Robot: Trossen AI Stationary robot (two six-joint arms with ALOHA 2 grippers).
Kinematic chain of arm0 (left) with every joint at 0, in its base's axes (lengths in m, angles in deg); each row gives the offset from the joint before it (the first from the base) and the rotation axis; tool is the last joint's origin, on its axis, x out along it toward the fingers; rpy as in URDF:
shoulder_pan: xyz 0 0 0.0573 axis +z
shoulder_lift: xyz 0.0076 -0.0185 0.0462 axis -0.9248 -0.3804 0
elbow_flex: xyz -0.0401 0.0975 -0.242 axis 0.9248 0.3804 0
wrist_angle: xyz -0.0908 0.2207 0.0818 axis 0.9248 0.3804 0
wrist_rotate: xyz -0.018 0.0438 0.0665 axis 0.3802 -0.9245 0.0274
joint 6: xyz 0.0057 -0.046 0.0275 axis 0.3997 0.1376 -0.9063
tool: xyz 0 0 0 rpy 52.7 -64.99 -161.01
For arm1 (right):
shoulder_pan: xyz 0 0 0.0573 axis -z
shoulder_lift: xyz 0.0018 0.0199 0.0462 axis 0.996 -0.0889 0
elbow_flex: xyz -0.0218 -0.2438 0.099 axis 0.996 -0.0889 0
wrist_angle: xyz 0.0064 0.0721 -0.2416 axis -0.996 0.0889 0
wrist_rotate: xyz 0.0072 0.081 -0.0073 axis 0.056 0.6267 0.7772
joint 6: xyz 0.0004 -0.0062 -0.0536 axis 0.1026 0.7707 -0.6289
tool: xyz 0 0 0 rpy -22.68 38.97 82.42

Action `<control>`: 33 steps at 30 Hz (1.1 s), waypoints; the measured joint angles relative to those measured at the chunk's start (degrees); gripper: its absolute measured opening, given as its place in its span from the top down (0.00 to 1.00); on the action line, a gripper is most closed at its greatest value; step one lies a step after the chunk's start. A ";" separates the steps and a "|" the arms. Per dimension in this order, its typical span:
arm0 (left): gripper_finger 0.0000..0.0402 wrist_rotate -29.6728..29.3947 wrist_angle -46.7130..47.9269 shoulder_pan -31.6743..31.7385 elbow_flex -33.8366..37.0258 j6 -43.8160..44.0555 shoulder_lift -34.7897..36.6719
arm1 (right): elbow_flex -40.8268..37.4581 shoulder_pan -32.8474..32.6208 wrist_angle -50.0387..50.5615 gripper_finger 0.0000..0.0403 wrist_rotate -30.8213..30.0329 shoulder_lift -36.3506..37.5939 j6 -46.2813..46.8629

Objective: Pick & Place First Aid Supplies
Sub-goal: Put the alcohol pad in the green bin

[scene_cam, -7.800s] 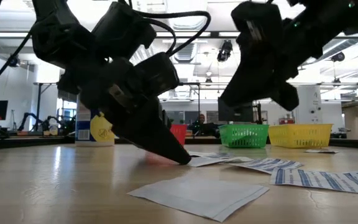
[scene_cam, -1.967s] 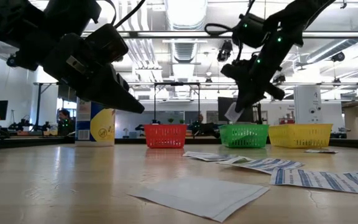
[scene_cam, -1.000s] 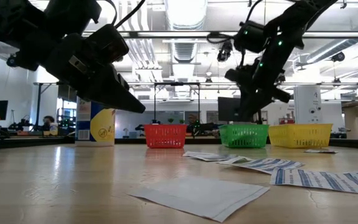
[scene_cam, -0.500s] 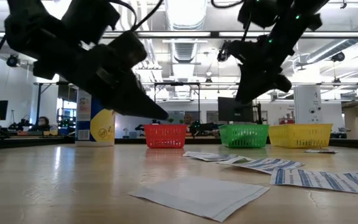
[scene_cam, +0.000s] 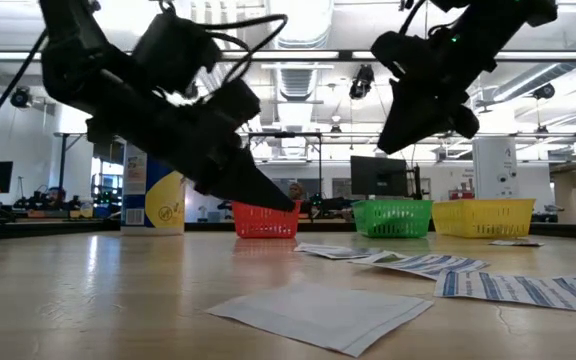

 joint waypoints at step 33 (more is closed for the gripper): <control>1.00 0.92 -0.48 4.46 -5.30 1.55 -9.75 | 0.13 -1.81 -15.61 0.85 4.27 -15.39 1.87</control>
